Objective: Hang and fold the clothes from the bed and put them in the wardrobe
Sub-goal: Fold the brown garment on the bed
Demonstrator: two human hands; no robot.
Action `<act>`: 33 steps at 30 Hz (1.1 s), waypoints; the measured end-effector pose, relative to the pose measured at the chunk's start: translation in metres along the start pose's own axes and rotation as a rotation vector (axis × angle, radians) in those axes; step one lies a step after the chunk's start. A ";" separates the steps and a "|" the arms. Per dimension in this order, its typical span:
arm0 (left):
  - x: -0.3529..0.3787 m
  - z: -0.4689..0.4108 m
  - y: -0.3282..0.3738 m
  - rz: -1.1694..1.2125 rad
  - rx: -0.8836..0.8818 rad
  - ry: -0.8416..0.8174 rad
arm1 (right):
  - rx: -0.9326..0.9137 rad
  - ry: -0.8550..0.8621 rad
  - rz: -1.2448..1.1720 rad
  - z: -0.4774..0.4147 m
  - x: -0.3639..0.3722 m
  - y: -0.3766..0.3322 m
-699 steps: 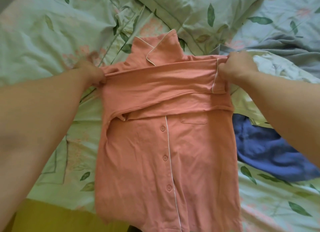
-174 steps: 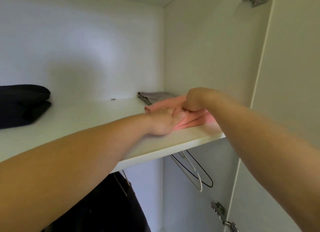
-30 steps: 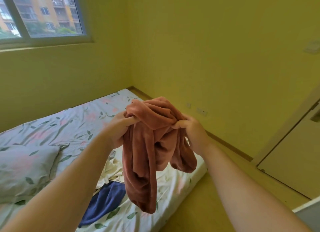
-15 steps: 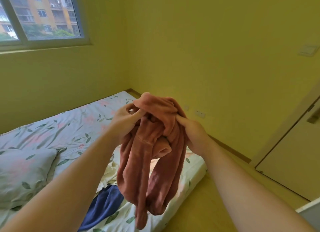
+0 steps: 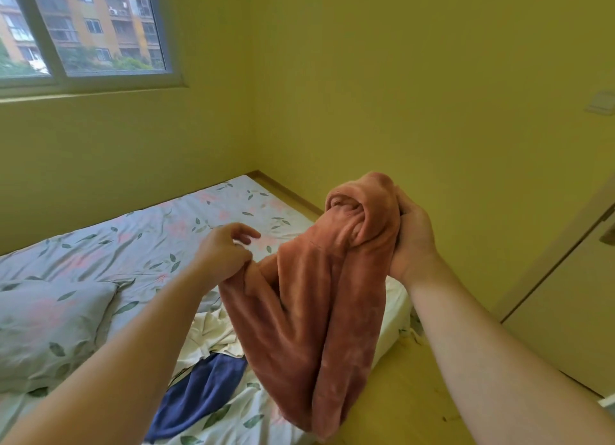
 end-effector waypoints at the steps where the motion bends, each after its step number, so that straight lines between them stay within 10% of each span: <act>1: 0.005 0.000 -0.007 -0.113 -0.036 -0.101 | -0.005 -0.040 -0.022 0.001 0.002 -0.002; 6: 0.035 0.025 -0.021 -0.669 -0.130 -0.558 | -0.042 -0.116 -0.065 -0.001 0.006 0.003; 9: 0.052 0.022 0.003 -0.109 -0.087 -0.396 | -0.128 -0.174 -0.043 -0.001 0.008 0.009; 12: 0.072 0.029 0.024 0.552 -0.252 -0.570 | -0.252 -0.136 0.018 -0.001 0.001 0.009; 19: 0.094 0.038 0.033 0.489 -0.367 -0.589 | -0.299 -0.035 0.120 -0.010 -0.024 0.005; 25: 0.067 0.005 0.079 0.394 -0.102 -0.021 | 0.076 -0.102 0.385 -0.007 -0.029 0.011; 28: 0.057 0.013 0.120 0.346 0.327 0.081 | 0.113 -0.072 0.450 -0.008 -0.028 0.013; 30: 0.057 0.030 0.140 0.252 0.603 0.006 | 0.119 -0.080 0.349 -0.008 -0.015 0.014; 33: 0.065 0.043 0.142 0.598 0.450 -0.481 | -0.052 -0.019 0.420 -0.019 -0.012 0.012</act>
Point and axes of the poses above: each hand's wrist, its own z-axis away from the middle knuckle, its own x-axis out of the palm, y = z × x, the point moved 4 cm from there along -z, towards the middle knuckle, and after that the axes turned 12 degrees about y, right-handed, at the moved point
